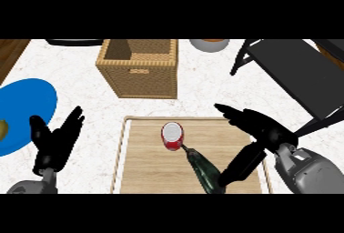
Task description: Pick the eggplant from the tray and place it in the tiered shelf
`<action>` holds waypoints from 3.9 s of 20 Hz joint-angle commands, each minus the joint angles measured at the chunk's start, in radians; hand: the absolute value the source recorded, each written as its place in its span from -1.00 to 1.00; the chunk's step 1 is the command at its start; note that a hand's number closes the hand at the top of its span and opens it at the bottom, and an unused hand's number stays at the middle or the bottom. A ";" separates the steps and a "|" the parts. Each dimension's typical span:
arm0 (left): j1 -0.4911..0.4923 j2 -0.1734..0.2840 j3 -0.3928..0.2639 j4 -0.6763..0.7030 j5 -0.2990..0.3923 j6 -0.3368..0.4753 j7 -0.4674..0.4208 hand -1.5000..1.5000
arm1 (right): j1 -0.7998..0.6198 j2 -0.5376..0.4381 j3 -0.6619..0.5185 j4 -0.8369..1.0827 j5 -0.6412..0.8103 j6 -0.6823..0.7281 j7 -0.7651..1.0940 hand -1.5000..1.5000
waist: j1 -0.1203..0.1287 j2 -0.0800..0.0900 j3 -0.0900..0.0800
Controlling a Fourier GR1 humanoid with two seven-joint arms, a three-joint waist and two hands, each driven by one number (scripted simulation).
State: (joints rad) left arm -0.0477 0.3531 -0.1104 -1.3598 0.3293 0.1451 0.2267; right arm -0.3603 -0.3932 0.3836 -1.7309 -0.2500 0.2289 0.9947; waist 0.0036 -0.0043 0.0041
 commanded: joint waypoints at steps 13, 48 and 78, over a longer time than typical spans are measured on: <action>0.012 -0.055 0.040 -0.021 -0.043 -0.016 0.062 0.00 | 0.053 0.114 0.086 -0.016 0.211 -0.019 0.118 -1.00 | -0.002 0.003 -0.004; 0.044 -0.113 0.095 -0.038 -0.126 -0.084 0.059 0.00 | 0.162 0.303 0.196 0.214 0.499 0.061 -0.257 1.00 | 0.003 0.004 -0.004; -0.012 -0.114 0.116 -0.003 -0.127 -0.100 0.089 0.00 | -0.782 0.371 -0.336 0.526 1.650 -0.297 0.491 1.00 | 0.013 -0.004 -0.008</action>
State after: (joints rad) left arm -0.0578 0.2422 -0.0019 -1.3789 0.1920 0.0441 0.2905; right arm -0.9886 -0.0584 0.1016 -1.2374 1.2894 -0.1614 1.2245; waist 0.0246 -0.0079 -0.0023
